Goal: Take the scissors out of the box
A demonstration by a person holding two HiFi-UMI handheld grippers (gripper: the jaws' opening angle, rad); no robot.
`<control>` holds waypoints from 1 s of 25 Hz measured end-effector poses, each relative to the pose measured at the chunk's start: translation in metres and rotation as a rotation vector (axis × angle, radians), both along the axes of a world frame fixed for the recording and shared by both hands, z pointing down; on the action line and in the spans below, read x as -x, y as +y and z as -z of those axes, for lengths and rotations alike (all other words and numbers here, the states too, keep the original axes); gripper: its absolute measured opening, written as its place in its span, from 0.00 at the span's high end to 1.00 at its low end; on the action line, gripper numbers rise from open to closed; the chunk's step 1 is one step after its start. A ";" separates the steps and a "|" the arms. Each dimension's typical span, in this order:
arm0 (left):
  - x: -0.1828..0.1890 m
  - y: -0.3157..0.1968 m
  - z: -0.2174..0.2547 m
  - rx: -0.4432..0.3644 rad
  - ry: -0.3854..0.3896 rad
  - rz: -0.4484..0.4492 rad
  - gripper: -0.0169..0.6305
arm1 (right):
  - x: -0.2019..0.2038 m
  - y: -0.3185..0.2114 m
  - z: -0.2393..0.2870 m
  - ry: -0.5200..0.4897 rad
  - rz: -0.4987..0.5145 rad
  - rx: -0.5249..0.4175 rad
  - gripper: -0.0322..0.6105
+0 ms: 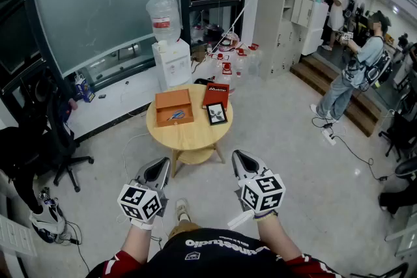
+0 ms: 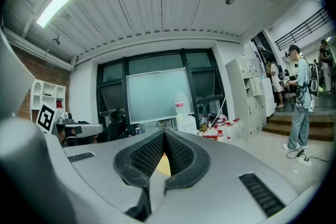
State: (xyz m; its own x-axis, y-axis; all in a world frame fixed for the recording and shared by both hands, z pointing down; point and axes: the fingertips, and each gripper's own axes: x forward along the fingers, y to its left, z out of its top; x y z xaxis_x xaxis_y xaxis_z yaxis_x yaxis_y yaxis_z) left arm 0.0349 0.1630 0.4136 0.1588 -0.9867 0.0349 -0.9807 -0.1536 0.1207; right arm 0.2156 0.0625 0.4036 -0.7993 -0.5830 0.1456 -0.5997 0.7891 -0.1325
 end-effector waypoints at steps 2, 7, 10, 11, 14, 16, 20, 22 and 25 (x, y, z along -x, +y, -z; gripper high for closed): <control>-0.004 0.000 0.001 -0.003 0.003 -0.001 0.95 | -0.004 0.000 0.001 -0.001 0.002 0.000 0.91; -0.005 0.002 0.003 -0.004 0.003 0.006 0.95 | -0.009 -0.001 0.002 0.004 -0.001 0.002 0.91; -0.004 0.004 0.005 -0.005 -0.003 0.010 0.95 | -0.010 0.000 0.002 0.003 -0.005 -0.001 0.91; -0.003 0.005 0.005 -0.004 -0.007 0.013 0.95 | -0.010 0.001 0.002 0.002 -0.005 -0.001 0.91; 0.002 0.007 0.005 0.000 -0.015 0.028 0.95 | -0.008 0.003 0.002 0.003 -0.002 -0.002 0.91; 0.002 0.007 0.006 0.000 -0.015 0.031 0.95 | -0.009 0.003 0.003 -0.002 -0.003 -0.004 0.91; -0.003 0.006 0.008 0.004 -0.011 0.020 0.95 | -0.014 0.001 0.006 -0.016 -0.018 0.001 0.91; -0.006 0.005 0.007 0.009 -0.016 0.014 0.95 | -0.015 0.001 0.005 -0.021 -0.020 0.011 0.91; -0.009 0.004 0.006 0.014 -0.021 0.005 0.95 | -0.016 0.003 0.002 -0.023 -0.012 0.026 0.91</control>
